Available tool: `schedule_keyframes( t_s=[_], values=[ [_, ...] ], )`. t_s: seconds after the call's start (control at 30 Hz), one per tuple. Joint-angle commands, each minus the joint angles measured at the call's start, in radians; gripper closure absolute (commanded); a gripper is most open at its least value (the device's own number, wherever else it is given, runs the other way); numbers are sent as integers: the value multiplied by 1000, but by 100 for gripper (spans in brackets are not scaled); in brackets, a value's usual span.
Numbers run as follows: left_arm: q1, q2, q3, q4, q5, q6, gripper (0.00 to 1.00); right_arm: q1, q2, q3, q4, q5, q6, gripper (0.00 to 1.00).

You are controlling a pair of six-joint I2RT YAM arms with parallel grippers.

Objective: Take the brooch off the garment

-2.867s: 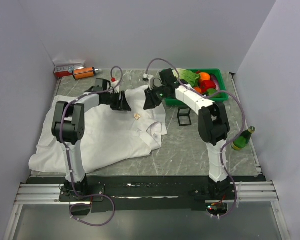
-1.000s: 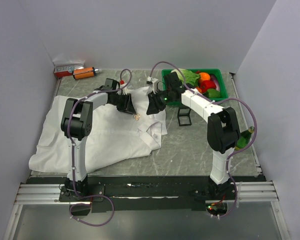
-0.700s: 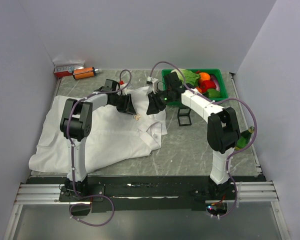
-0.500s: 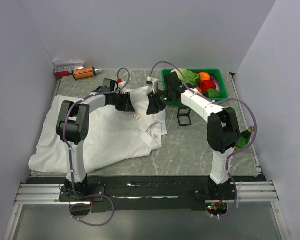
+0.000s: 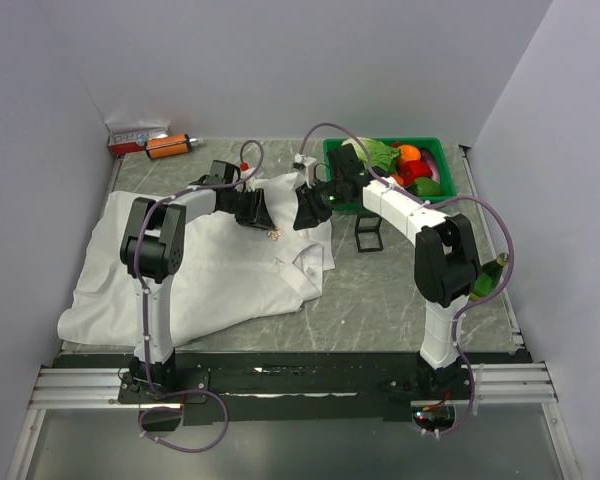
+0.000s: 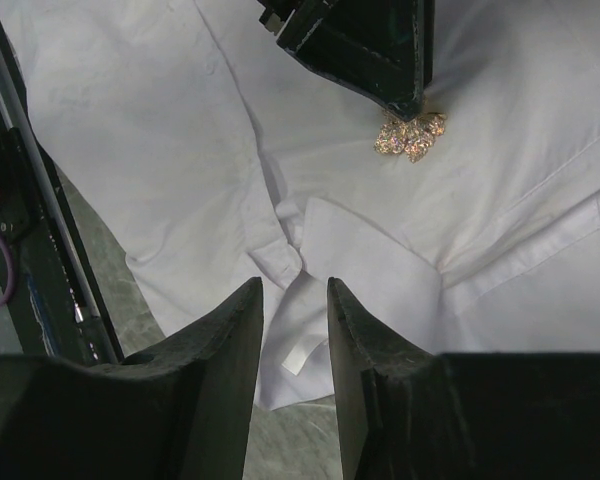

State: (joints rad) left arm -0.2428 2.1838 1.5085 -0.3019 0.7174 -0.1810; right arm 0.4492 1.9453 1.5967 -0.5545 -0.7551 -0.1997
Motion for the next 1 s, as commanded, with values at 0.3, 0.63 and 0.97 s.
schedule_keyframes(
  t_s=[0.3,0.63,0.97],
  values=[
    [-10,-13,-7,-51,31,18,76,3,-43,11,13,-13,-4,60],
    [-26,-41,12,-60,65,6,97,2,-29,17,21,-12,0,60],
    [-59,-142,124,-230,-53,98,99,5,-45,-9,24,71,-1,61]
  ],
)
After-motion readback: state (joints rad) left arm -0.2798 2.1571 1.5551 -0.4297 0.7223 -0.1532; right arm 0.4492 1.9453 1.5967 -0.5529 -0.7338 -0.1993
